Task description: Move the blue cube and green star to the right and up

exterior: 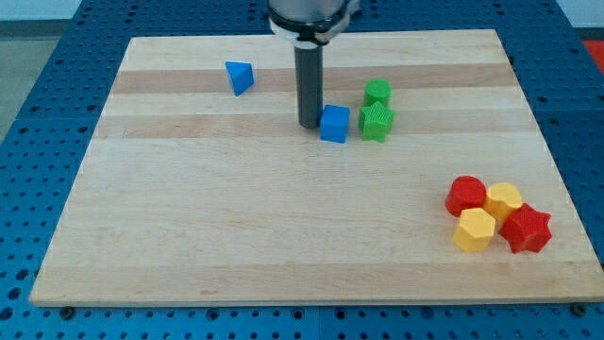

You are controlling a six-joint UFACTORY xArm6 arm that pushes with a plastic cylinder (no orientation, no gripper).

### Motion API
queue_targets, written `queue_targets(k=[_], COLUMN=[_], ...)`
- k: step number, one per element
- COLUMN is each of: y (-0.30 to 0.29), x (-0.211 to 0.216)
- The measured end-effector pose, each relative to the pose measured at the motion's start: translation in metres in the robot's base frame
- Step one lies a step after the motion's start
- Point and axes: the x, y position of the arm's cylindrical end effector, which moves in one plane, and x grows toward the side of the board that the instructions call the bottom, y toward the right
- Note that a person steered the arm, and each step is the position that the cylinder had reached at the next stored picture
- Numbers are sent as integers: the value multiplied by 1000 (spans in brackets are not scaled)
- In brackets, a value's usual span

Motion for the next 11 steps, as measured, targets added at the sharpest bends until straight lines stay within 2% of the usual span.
queue_targets(k=[2, 3, 6, 11], y=[7, 28, 58, 190], x=[27, 28, 3, 3])
